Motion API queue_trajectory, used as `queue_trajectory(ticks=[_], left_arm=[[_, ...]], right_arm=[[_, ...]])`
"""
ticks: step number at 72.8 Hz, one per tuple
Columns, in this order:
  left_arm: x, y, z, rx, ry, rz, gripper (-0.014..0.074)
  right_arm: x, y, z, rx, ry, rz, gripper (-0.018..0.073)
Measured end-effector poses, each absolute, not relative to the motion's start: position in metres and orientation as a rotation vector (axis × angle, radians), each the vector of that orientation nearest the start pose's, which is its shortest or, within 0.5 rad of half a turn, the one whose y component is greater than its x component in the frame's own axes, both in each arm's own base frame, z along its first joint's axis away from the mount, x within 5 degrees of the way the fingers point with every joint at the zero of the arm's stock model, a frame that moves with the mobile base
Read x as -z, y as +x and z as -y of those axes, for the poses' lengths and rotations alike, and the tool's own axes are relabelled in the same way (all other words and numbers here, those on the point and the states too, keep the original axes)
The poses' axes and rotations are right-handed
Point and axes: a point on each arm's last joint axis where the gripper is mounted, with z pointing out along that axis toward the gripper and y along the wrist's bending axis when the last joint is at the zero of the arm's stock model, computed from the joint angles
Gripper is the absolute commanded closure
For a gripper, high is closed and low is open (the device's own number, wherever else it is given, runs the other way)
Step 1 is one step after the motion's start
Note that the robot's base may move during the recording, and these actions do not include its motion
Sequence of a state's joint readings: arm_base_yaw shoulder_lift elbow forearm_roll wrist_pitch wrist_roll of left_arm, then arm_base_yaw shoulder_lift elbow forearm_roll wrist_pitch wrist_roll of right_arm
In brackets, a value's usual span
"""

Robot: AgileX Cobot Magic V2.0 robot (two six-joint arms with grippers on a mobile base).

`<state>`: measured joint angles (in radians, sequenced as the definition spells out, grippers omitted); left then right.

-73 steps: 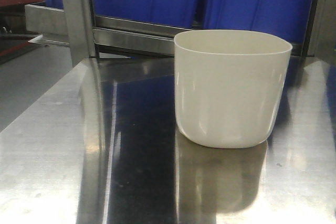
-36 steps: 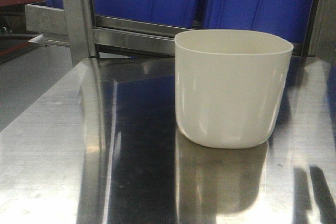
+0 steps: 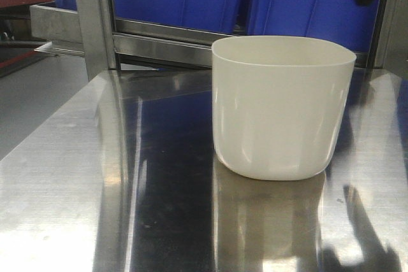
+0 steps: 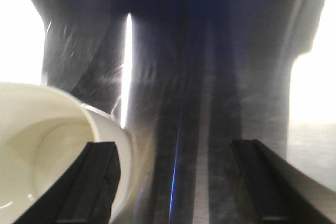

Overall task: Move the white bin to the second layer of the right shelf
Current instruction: 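Move the right gripper down and hook it over the white bin's rim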

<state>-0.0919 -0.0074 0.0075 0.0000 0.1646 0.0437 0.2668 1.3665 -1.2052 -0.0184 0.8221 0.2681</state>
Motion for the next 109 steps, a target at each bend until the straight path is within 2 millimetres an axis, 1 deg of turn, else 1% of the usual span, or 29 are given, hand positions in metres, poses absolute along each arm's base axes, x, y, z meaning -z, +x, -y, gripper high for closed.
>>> queue_trajectory(ticks=[16, 25, 64, 93, 99, 104, 109], left_arm=[[-0.196, 0.056, 0.005, 0.037, 0.112, -1.645, 0.0512], [-0.196, 0.056, 0.005, 0.037, 0.112, -1.645, 0.0512], [-0.196, 0.056, 0.005, 0.037, 0.112, -1.645, 0.0512], [-0.196, 0.056, 0.005, 0.037, 0.112, -1.645, 0.0512], [-0.196, 0.056, 0.005, 0.037, 0.112, -1.645, 0.0512], [-0.196, 0.056, 0.005, 0.037, 0.112, -1.645, 0.0512], [-0.196, 0.056, 0.005, 0.037, 0.112, -1.645, 0.0512]], right_arm=[[-0.33, 0.294, -0.099, -0.237, -0.071, -2.54, 0.0011], [-0.322, 0.3, -0.105, -0.239, -0.085, -2.568, 0.0011], [-0.279, 0.322, -0.114, -0.196, -0.089, -2.697, 0.0011], [-0.257, 0.331, -0.117, -0.176, -0.089, -2.759, 0.0011], [-0.255, 0.332, -0.117, -0.179, -0.086, -2.765, 0.0011], [-0.254, 0.332, -0.117, -0.181, -0.084, -2.768, 0.0032], [-0.254, 0.332, -0.118, -0.185, -0.082, -2.77, 0.0094]])
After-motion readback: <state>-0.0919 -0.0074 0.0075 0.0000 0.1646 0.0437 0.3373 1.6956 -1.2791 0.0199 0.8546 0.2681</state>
